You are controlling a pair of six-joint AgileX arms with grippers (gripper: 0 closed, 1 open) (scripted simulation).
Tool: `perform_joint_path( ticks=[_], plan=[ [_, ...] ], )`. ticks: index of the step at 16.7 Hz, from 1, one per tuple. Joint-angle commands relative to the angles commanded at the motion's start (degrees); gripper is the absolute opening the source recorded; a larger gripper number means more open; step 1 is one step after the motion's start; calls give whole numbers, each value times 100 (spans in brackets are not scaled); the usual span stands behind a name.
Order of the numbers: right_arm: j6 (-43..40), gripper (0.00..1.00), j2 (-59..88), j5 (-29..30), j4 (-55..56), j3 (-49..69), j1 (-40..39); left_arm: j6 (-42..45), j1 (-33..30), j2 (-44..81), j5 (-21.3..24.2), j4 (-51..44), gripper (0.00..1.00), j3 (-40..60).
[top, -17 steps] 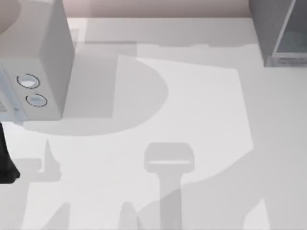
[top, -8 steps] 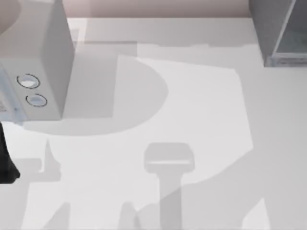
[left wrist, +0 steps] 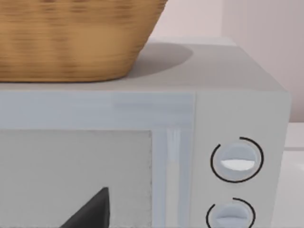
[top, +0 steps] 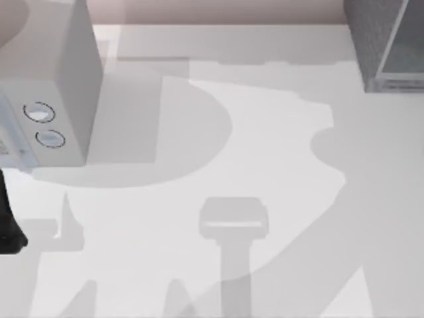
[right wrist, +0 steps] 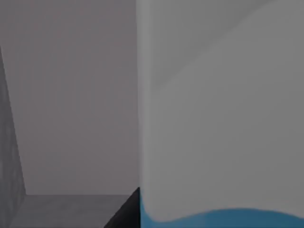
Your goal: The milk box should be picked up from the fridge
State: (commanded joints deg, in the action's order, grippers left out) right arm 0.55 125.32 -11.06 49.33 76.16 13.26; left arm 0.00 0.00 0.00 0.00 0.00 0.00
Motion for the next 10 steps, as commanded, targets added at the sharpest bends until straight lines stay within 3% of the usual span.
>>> perform_joint_path(
  ticks=[5,10],
  plan=[
    [7,0,-172,-58,131,-236,7,0,0,0,0,0,100,0],
    [18,0,-974,-214,630,-1678,171,0,0,0,0,0,100,0]
  ],
)
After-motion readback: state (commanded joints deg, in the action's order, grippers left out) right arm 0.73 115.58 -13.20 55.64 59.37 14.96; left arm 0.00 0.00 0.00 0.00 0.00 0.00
